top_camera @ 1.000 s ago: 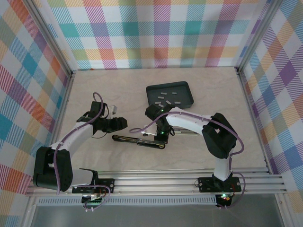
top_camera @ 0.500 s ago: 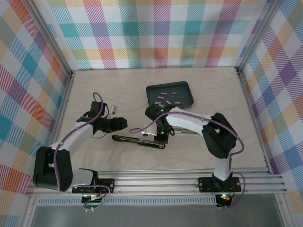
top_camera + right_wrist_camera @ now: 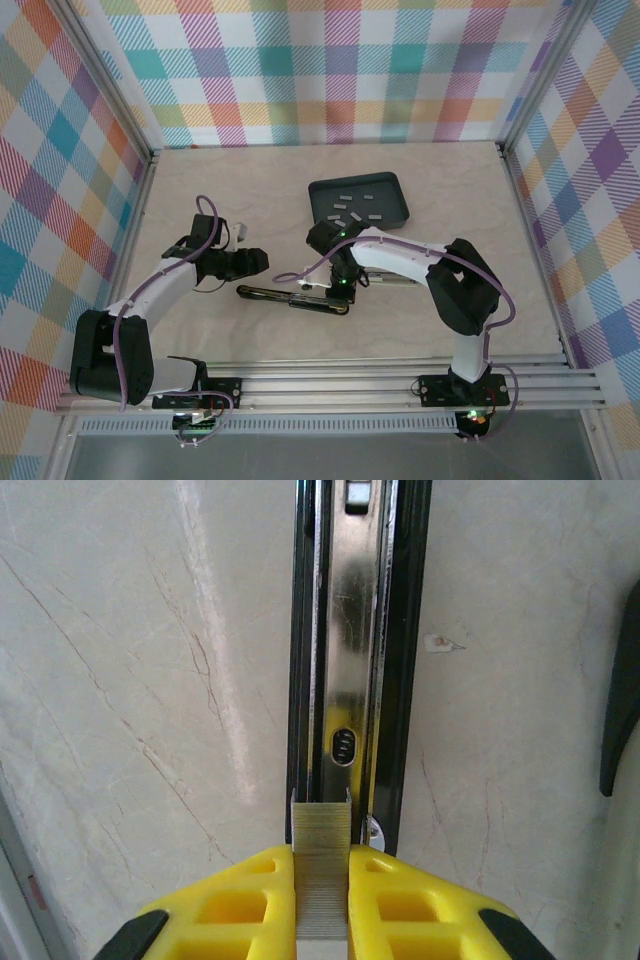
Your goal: Load the staples into the stapler
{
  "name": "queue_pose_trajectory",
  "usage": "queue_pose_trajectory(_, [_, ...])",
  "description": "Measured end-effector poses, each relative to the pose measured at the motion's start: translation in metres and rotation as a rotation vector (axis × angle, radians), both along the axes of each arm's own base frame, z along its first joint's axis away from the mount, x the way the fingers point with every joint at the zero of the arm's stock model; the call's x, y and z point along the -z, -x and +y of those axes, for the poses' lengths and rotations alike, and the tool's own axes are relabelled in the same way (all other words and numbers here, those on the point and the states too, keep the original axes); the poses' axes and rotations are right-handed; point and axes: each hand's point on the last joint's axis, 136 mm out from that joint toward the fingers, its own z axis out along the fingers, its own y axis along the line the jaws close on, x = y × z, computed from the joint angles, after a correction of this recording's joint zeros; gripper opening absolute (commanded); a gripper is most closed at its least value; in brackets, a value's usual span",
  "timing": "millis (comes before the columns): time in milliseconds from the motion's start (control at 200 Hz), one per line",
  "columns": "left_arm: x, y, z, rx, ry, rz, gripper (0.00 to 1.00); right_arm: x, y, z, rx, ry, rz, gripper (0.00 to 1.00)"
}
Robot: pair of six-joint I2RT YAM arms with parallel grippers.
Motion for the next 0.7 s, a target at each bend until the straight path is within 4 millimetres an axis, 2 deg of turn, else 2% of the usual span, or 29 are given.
queue_pose_trajectory(450, [0.0,0.0,0.0,0.0,0.0,0.0,0.6,0.0,0.0,0.0,0.0,0.001,-0.003,0.14])
queue_pose_trajectory(700, [0.0,0.0,0.0,0.0,0.0,0.0,0.6,-0.012,-0.003,0.003,0.001,-0.035,-0.033,0.14])
